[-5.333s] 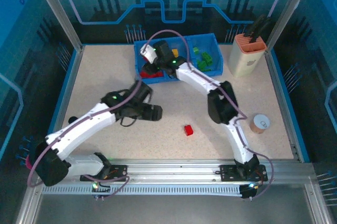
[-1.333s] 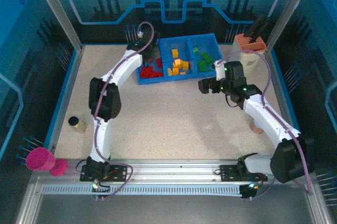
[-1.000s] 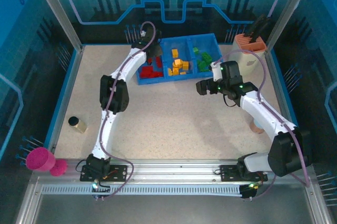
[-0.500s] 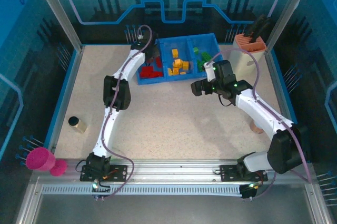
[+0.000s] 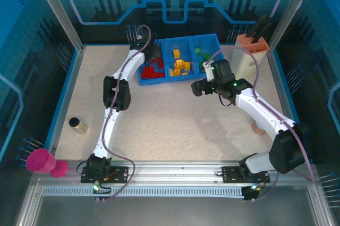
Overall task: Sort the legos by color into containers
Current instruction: Place the lego in the container, then reset both arms
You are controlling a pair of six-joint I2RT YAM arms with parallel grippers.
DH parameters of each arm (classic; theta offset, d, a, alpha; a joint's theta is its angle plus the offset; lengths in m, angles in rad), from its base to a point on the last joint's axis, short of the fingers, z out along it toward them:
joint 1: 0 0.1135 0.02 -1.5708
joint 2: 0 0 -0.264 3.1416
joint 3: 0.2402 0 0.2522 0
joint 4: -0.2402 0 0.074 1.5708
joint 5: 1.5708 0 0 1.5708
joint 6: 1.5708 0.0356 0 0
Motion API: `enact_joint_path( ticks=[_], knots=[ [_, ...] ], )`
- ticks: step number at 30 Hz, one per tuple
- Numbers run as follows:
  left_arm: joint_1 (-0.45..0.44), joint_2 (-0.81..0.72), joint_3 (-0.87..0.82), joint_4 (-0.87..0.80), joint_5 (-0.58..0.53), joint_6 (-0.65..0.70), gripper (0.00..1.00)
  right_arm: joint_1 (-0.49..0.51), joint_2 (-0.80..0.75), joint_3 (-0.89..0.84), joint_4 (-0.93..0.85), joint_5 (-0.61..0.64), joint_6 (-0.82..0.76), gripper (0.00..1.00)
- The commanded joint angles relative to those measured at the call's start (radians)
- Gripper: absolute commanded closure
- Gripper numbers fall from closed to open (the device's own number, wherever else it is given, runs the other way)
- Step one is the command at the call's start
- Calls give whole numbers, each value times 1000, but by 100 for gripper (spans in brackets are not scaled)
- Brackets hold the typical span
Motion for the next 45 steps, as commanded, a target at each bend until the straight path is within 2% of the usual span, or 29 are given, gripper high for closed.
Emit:
enact_joint_path(
  ticks=[1,5,9,13,15,19,22,26,29,31,33,34,37,40,43,45],
  knots=[
    [12,-154,-15,37,21,58,32,29,6,45,-25,42,17,0],
    [9,-295,-84,91,46,155,28,57,10,54,-15,37,34,0],
    [11,-439,-162,109,67,267,18,103,25,59,7,77,36,0],
    [21,-647,-380,152,189,392,14,118,24,56,58,134,16,0],
    [28,-783,-560,192,166,425,12,119,-5,22,112,147,16,0],
    [75,-1149,-1110,443,140,447,1,131,-111,-129,263,123,29,0],
    [150,-1373,-1441,556,188,429,1,136,-176,-223,334,133,19,0],
    [212,-1584,-1756,627,185,426,1,139,-227,-284,325,119,-21,0],
    [216,-1675,-1992,867,74,422,0,139,-244,-306,311,111,-43,0],
    [217,-1671,-2133,1125,-6,422,1,137,-262,-320,309,103,-48,0],
    [236,-1586,-2247,1382,-42,432,1,139,-294,-354,341,97,-47,0],
    [244,-1533,-2271,1446,-49,434,1,138,-313,-372,366,90,-53,0],
    [254,-1394,-2231,1442,-9,408,1,136,-352,-412,410,95,-70,0],
    [253,-1228,-2236,1635,43,411,1,135,-355,-438,445,149,-74,0],
    [249,-1150,-2217,1666,84,421,1,133,-359,-478,503,225,-59,0],
    [249,-1080,-2223,1758,108,441,1,132,-369,-526,568,265,-75,0]
  ],
)
